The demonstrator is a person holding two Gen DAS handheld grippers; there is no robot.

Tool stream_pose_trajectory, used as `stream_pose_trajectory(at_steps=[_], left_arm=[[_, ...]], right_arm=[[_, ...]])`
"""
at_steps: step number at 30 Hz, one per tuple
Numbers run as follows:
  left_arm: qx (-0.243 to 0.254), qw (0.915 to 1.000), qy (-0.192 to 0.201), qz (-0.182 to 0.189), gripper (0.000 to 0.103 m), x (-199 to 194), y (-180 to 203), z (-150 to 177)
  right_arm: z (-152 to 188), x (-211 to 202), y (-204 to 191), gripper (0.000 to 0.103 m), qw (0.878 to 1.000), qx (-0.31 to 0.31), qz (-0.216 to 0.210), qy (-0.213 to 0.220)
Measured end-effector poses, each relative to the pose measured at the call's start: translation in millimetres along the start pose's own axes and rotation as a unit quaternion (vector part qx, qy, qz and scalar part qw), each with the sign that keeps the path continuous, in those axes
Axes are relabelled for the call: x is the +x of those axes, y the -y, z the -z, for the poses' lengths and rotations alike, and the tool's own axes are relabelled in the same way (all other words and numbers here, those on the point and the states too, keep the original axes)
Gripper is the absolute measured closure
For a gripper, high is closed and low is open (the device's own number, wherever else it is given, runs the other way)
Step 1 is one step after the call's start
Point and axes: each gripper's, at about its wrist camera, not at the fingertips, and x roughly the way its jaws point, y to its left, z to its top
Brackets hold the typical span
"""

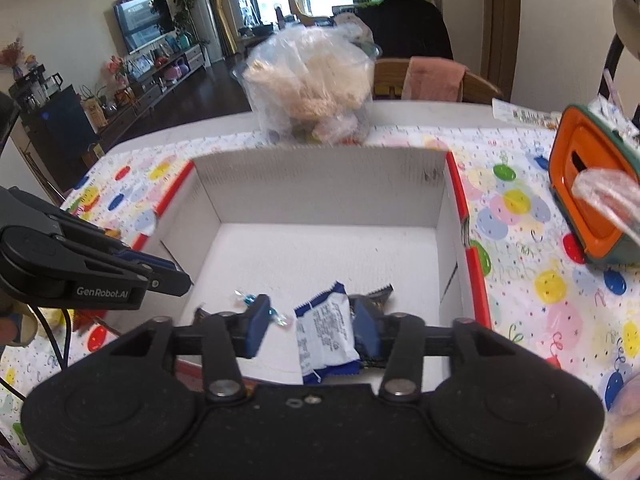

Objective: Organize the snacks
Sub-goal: 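Carry the blue candy with the left tool while the right tool carries the white packet into the box, then open both tools in the box and move them back over the snack pile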

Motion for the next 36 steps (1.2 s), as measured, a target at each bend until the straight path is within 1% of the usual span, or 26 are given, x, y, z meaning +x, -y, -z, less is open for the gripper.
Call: stream_pose_trajectory(at_steps=[2, 6, 7, 8, 10, 12, 13, 14, 16, 22, 25, 26, 31, 33, 34, 36], left_arm=[[-0.006, 0.9999, 0.010, 0.004, 0.083, -7.7, -3.5, 2.3], [-0.012, 0.9994, 0.031, 0.006, 0.078, -24.7, -9.9, 9.1], [-0.014, 0.9992, 0.036, 0.007, 0.075, -28.9, -12.4, 11.2], [-0.016, 0.9990, 0.041, 0.007, 0.074, -33.2, -15.0, 13.3], [-0.019, 0.9985, 0.051, 0.009, 0.072, -42.0, -19.9, 18.3], [-0.023, 0.9978, 0.061, 0.009, 0.061, -50.6, -25.7, 23.9], [-0.028, 0.9972, 0.068, 0.008, 0.046, -55.6, -29.5, 27.2], [-0.033, 0.9965, 0.077, 0.006, 0.038, -60.6, -33.2, 30.3], [-0.036, 0.9951, 0.092, 0.004, 0.037, -70.1, -40.0, 36.2], [-0.054, 0.9916, 0.117, -0.009, 0.036, -94.6, -66.9, 56.5], [-0.068, 0.9887, 0.132, -0.023, 0.031, -107.4, -83.4, 67.2], [-0.076, 0.9874, 0.136, -0.028, 0.031, -111.9, -90.1, 70.6], [-0.096, 0.9821, 0.155, -0.048, 0.030, -132.7, -120.5, 88.5], [-0.104, 0.9802, 0.161, -0.051, 0.026, -139.8, -134.2, 95.9], [-0.108, 0.9790, 0.165, -0.054, 0.022, -142.8, -141.4, 100.1], [-0.118, 0.9767, 0.169, -0.060, 0.020, -147.7, -156.4, 108.0]], right_arm=[[-2.5, -5.8, -5.3, 0.042, 1.000, -0.005, -0.002, 0.008], [-6.8, -16.0, -17.6, 0.036, 1.000, -0.017, -0.005, 0.023], [-7.6, -18.3, -20.7, 0.034, 0.999, -0.020, -0.004, 0.026], [-8.5, -20.5, -23.7, 0.030, 0.999, -0.021, -0.004, 0.030], [-9.8, -24.7, -29.7, 0.026, 0.999, -0.018, -0.004, 0.036], [-11.1, -28.2, -35.7, 0.023, 0.999, -0.016, -0.010, 0.040], [-11.6, -29.8, -39.3, 0.021, 0.999, -0.016, -0.013, 0.042], [-12.0, -31.2, -43.3, 0.019, 0.999, -0.018, -0.015, 0.045], [-12.9, -33.4, -51.6, 0.017, 0.998, -0.020, -0.021, 0.048], [-14.8, -37.5, -80.2, 0.009, 0.997, -0.021, -0.038, 0.059], [-15.7, -37.7, -95.2, 0.004, 0.997, -0.021, -0.046, 0.065], [-15.7, -37.4, -100.7, 0.003, 0.996, -0.022, -0.049, 0.067], [-15.5, -30.1, -127.6, 0.002, 0.996, -0.021, -0.058, 0.063], [-14.7, -26.8, -138.6, 0.002, 0.996, -0.022, -0.060, 0.062], [-13.4, -25.7, -144.3, 0.002, 0.996, -0.022, -0.061, 0.061], [-11.9, -22.1, -155.4, 0.001, 0.996, -0.021, -0.063, 0.059]])
